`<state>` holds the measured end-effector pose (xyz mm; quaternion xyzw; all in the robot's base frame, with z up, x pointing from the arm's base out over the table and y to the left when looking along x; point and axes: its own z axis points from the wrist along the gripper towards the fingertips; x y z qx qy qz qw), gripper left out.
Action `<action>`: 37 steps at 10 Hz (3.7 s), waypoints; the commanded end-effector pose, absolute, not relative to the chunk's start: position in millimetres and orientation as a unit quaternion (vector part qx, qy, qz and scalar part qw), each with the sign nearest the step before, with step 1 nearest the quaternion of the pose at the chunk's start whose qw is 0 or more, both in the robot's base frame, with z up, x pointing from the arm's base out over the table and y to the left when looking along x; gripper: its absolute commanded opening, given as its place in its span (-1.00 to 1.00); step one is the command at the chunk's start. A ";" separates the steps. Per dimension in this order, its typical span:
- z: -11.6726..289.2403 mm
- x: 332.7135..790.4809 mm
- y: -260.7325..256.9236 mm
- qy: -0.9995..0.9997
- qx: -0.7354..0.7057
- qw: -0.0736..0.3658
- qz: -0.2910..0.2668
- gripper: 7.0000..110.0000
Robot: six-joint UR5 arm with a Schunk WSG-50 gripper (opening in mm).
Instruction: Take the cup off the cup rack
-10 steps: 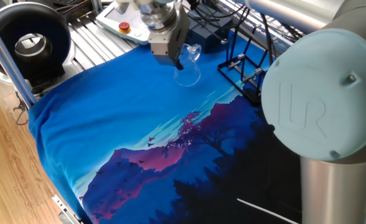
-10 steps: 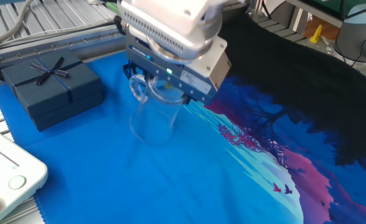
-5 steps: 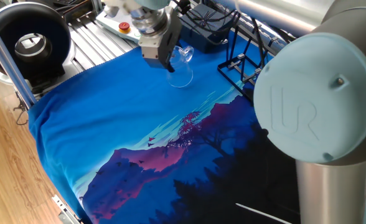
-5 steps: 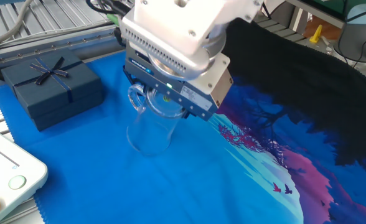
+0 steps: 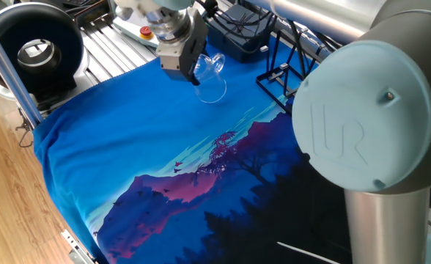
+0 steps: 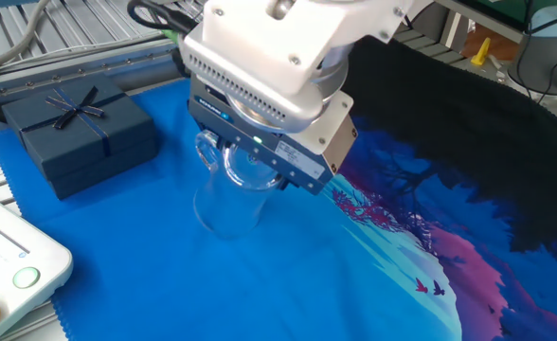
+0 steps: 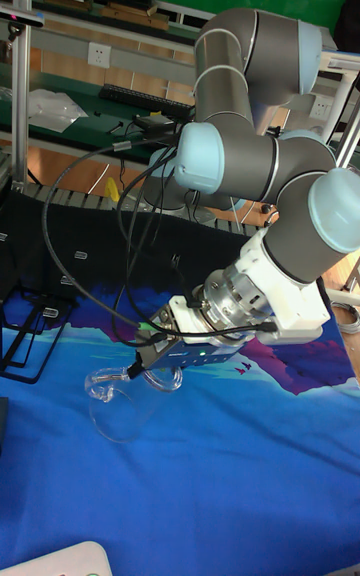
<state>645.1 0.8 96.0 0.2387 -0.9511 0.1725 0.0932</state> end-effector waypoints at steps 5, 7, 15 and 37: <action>92.7 647.3 19.1 -0.945 0.289 0.100 0.120 -0.28; 94.2 648.6 26.5 -0.939 0.313 0.104 0.095 0.15; 101.7 650.4 45.7 -0.940 0.309 0.107 0.103 1.00; 124.5 554.3 -16.4 -0.935 0.250 0.234 0.094 0.15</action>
